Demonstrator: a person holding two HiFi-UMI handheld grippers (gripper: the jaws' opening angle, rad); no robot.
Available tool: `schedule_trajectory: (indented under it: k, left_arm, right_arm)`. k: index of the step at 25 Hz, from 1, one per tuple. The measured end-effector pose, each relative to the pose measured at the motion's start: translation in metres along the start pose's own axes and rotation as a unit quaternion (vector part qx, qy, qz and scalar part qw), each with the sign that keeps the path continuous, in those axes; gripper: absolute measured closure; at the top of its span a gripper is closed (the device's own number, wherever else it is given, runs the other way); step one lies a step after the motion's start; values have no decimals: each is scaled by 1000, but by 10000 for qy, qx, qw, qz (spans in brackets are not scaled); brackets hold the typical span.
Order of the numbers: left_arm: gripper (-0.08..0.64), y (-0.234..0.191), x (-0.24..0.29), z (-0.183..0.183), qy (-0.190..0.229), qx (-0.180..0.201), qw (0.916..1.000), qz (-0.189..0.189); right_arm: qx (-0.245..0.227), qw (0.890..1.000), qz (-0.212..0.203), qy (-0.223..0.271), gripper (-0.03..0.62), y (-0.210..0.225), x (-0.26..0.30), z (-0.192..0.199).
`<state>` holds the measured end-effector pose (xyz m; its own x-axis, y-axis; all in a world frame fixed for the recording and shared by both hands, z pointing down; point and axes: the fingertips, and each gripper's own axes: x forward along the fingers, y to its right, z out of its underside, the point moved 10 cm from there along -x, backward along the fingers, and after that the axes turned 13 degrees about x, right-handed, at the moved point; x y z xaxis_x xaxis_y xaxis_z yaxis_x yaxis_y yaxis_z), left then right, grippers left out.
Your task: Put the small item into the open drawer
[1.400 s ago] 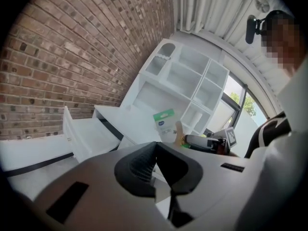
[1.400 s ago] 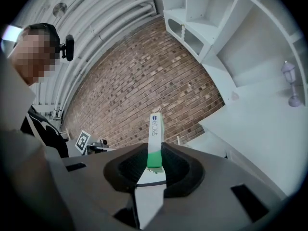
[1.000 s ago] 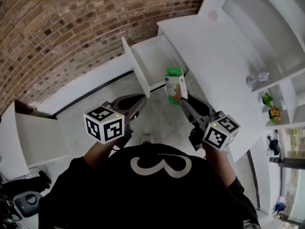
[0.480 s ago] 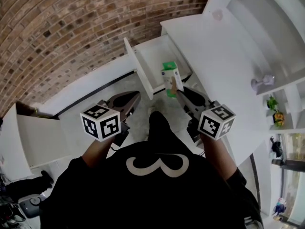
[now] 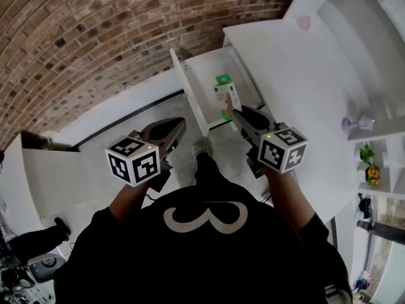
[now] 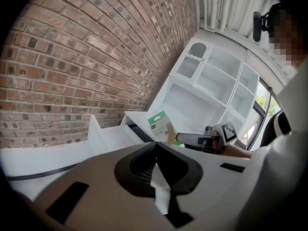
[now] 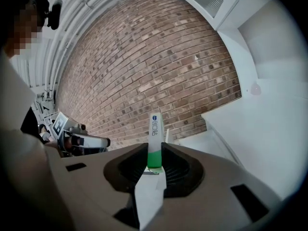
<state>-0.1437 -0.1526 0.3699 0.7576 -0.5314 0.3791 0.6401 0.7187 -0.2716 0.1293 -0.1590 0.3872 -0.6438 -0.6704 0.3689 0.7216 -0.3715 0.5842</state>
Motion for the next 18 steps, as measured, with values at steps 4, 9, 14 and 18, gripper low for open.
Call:
schedule_trajectory:
  k: [4, 9, 14, 18]
  left_arm:
    - [558, -21, 10, -9, 23, -115, 9999, -79]
    - [558, -45, 20, -15, 73, -323, 9992, -203]
    - [558, -65, 31, -16, 48, -473, 9985, -286]
    - [558, -85, 37, -13, -25, -637, 9973, -363]
  right_arm:
    - [-134, 9996, 78, -230, 500, 12, 32, -15]
    - [-141, 9985, 155, -503, 500, 26, 70, -28]
    - [-231, 9964, 284, -768, 500, 45, 105, -35]
    - [-315, 9938, 401, -987, 500, 59, 133, -37]
